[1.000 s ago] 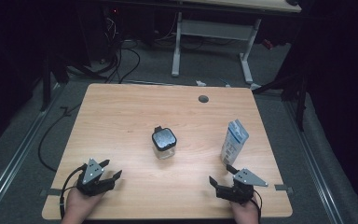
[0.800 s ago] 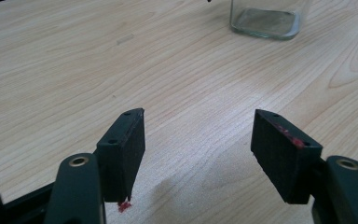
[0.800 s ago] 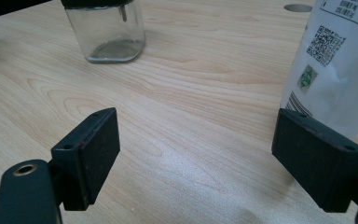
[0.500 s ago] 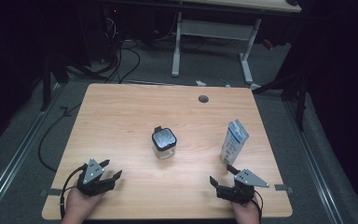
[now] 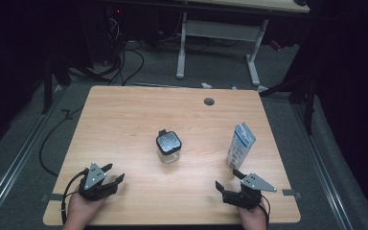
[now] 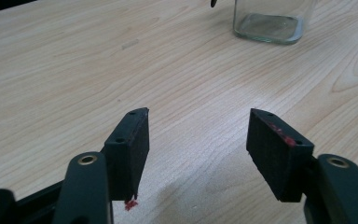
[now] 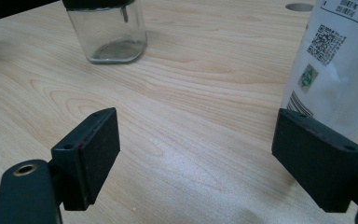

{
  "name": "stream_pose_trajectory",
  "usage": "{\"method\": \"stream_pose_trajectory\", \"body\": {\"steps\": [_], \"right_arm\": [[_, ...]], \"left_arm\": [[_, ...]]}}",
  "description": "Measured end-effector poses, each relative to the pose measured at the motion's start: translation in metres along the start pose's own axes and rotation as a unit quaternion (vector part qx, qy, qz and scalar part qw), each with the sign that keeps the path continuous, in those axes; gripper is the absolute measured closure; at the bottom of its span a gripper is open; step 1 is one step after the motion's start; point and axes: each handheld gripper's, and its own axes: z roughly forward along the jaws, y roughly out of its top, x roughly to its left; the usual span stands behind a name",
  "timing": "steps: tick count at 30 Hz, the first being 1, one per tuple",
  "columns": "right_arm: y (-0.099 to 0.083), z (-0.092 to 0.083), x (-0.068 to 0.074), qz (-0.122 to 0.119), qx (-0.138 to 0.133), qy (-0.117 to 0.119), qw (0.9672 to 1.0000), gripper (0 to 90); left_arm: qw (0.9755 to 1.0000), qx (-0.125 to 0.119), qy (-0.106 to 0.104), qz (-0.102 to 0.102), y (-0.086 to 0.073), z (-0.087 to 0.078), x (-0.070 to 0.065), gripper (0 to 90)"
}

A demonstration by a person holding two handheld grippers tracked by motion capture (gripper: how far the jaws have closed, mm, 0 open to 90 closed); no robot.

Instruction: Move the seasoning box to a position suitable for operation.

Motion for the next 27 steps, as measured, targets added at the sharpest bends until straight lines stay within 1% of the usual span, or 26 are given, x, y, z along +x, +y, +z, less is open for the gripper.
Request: {"method": "stream_pose_trajectory", "body": {"steps": [2,3,5,7,9,14,17,24,27], "right_arm": [[0.000,0.000,0.000,0.001,0.001,0.002,1.0000,15.2],[0.000,0.000,0.000,0.000,0.001,0.002,1.0000,15.2],[0.000,0.000,0.000,-0.001,0.001,0.002,1.0000,15.2],[0.000,0.000,0.000,-0.001,0.001,0.003,1.0000,15.2],[0.000,0.000,0.000,0.000,0.000,0.003,1.0000,15.3],[0.000,0.000,0.000,-0.001,0.000,0.003,1.0000,15.2],[0.000,0.000,0.000,0.000,0.000,0.003,1.0000,15.3],[0.000,0.000,0.000,-0.001,-0.001,0.002,1.0000,15.3],[0.000,0.000,0.000,-0.001,-0.001,0.003,1.0000,15.3]], "left_arm": [[1.0000,-0.001,0.003,0.005,0.002,0.000,-0.001,41.1],[1.0000,-0.001,0.003,0.005,0.002,0.000,-0.001,41.4],[1.0000,-0.009,-0.002,-0.001,0.005,0.000,-0.002,41.8],[0.9999,-0.015,-0.005,0.001,0.010,0.001,-0.004,42.4],[0.9998,-0.016,-0.008,0.004,0.013,0.003,-0.006,42.6],[0.9997,-0.015,-0.017,0.006,0.019,0.009,-0.011,43.4],[0.9995,-0.016,-0.029,0.002,0.022,0.014,-0.014,43.6],[0.9989,-0.021,-0.042,0.003,0.031,0.021,-0.019,44.5],[0.9988,-0.019,-0.045,0.008,0.037,0.025,-0.021,44.9]]}}
